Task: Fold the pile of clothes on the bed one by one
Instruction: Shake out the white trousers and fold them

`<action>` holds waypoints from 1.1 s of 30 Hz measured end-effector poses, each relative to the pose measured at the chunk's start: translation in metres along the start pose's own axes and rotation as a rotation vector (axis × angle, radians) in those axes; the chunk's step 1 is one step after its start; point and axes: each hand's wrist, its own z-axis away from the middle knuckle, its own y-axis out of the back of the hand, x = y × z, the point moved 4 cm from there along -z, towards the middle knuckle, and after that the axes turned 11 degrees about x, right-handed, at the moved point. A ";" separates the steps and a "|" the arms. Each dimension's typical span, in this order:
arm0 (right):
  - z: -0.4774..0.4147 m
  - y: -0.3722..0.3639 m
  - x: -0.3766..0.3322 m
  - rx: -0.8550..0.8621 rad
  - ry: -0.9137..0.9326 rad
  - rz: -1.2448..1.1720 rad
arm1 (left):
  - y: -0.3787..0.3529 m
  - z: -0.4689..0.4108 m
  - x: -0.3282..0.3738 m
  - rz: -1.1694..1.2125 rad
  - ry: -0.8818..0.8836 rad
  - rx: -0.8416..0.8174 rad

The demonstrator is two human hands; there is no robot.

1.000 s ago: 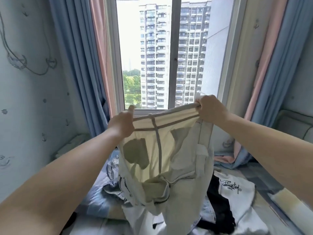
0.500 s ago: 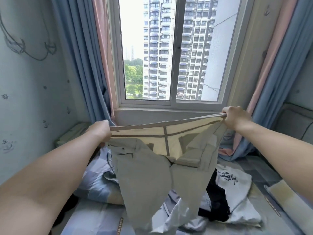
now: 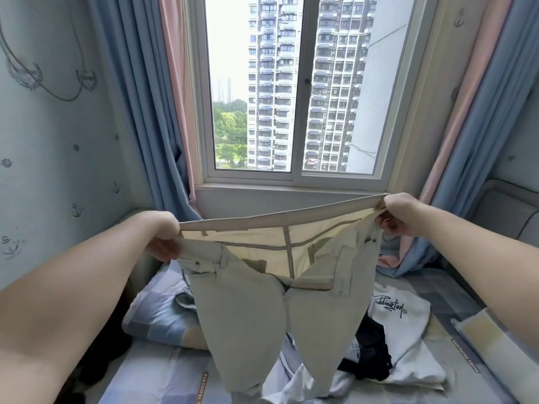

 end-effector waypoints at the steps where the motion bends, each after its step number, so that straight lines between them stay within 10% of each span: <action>1: 0.001 0.000 0.000 -0.013 0.011 -0.011 | 0.002 0.001 0.004 0.053 -0.034 0.016; 8: 0.004 0.016 -0.009 -0.196 0.126 0.007 | 0.012 0.009 0.021 0.461 -0.246 0.137; 15: 0.011 0.032 -0.019 -0.121 0.422 0.318 | 0.022 0.025 0.027 -0.092 -0.699 0.539; 20: 0.018 0.033 -0.034 0.011 0.526 0.275 | 0.029 0.029 0.038 -0.005 -0.561 0.754; 25: 0.029 0.046 -0.069 0.032 0.403 0.149 | 0.057 0.041 0.068 0.566 -0.455 0.600; 33: 0.069 0.053 -0.162 -0.064 0.178 -0.271 | 0.124 0.041 0.121 0.781 -0.169 0.512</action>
